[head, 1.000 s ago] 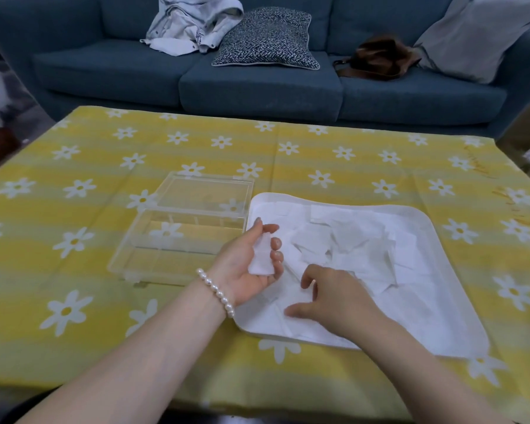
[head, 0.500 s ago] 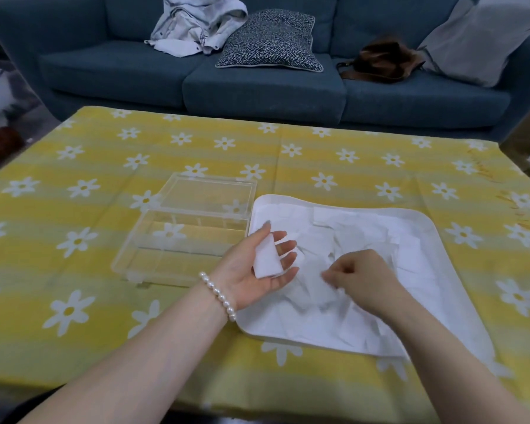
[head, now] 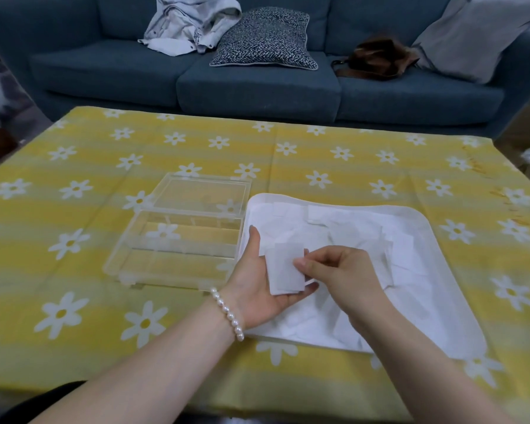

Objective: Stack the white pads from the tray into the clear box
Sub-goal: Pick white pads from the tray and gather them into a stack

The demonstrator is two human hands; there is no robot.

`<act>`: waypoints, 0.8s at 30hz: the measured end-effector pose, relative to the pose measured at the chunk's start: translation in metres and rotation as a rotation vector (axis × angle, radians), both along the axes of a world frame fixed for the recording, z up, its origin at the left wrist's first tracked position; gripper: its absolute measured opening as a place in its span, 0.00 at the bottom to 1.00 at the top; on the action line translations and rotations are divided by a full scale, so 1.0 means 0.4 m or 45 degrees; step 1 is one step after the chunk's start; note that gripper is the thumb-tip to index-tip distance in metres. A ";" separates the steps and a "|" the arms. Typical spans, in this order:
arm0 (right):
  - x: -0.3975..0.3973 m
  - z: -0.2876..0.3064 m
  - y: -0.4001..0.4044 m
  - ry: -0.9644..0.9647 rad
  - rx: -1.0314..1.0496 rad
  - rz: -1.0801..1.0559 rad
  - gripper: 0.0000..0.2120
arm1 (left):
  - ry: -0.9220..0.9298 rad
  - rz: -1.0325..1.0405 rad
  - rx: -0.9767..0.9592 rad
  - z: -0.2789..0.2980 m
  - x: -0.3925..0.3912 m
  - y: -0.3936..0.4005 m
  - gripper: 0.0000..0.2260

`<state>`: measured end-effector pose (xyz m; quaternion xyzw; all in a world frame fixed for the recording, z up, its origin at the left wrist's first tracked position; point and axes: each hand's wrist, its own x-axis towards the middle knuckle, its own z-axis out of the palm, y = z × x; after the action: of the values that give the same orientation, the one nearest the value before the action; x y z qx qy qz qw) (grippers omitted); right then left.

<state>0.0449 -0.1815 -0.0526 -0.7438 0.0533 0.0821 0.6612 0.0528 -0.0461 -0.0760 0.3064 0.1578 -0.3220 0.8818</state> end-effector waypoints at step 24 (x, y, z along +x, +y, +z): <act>0.047 -0.160 -0.005 -0.575 -1.569 0.430 0.16 | 0.056 0.281 0.241 0.050 0.042 0.097 0.07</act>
<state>0.0638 -0.1837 -0.1167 -0.9819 -0.1661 -0.0184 0.0893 0.0698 -0.0072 -0.0558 0.3617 0.2396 -0.2133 0.8753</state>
